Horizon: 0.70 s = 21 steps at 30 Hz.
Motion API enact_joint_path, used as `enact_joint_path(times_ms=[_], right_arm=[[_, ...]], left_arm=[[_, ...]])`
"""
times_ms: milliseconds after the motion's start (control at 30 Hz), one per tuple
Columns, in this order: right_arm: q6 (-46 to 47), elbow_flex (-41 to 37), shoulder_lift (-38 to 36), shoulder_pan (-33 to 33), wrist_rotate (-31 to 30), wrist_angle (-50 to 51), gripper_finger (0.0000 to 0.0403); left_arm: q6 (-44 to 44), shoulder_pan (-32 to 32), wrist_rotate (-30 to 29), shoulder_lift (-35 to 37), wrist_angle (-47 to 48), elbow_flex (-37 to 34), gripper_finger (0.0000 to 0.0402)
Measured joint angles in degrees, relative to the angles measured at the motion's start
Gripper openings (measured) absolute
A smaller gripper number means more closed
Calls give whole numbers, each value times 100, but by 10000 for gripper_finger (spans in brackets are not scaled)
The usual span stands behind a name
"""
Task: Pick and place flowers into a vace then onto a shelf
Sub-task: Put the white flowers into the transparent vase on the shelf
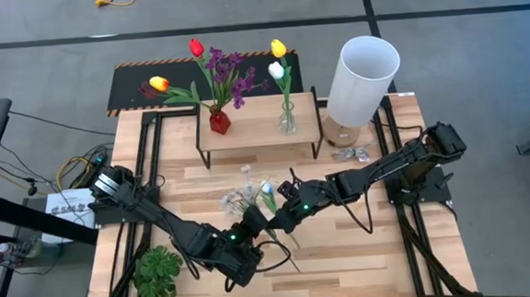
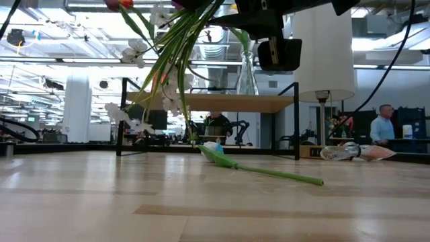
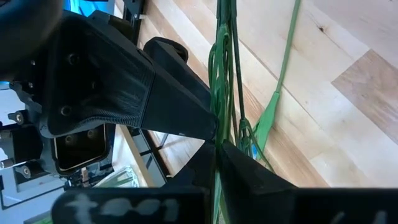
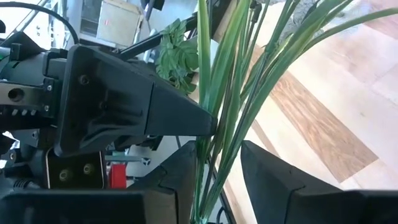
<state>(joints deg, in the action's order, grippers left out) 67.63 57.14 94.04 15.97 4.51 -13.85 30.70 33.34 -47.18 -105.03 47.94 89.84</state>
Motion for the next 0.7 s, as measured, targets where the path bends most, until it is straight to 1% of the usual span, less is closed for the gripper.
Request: enact_joint_path(times_ms=[100,200,500,700], right_arm=[[-61,0,0,0,-12,-2,111],[-131,0,0,2,-25,-10,93],[-476,0,0,2,-183,7,8],[-525,0,0,4,-316,24,6]], left_arm=[[1,-3,0,0,-10,0,0],[1,-21,2,-2,-70,-1,0],[-8,-160,74,-7,-54,-7,6],[-45,-185,155,-7,-85,-7,28]])
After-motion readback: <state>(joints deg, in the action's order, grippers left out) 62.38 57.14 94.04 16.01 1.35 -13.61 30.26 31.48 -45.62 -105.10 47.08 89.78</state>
